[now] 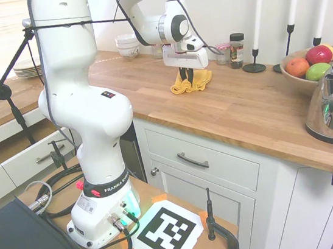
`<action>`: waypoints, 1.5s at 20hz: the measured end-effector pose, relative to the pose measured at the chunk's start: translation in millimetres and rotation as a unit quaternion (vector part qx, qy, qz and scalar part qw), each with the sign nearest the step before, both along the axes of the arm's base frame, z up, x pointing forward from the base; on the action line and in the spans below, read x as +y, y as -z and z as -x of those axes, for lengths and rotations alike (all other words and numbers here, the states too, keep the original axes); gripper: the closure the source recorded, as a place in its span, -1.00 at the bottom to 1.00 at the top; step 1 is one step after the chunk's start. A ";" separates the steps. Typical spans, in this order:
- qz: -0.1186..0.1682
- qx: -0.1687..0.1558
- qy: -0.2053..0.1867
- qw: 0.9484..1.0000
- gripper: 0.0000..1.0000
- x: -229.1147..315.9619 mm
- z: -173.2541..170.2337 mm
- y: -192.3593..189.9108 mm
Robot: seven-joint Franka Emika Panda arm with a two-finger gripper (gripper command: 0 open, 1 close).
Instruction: Wipe the counter
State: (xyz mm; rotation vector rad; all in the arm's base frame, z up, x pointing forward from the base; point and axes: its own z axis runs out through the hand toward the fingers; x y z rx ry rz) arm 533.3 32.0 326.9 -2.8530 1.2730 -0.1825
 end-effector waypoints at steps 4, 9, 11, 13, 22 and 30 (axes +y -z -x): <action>-0.009 0.002 0.017 1.000 1.00 -53.7 1.6 -0.4; -0.021 0.001 0.042 0.999 1.00 -114.0 7.7 -0.3; -0.030 -0.001 0.053 0.998 1.00 -140.7 12.9 0.1; -0.037 -0.003 0.064 0.997 1.00 -163.7 18.8 0.7; -0.056 -0.011 0.096 0.994 1.00 -219.0 38.2 2.5; -0.062 -0.015 0.114 0.991 1.00 -239.2 48.8 3.3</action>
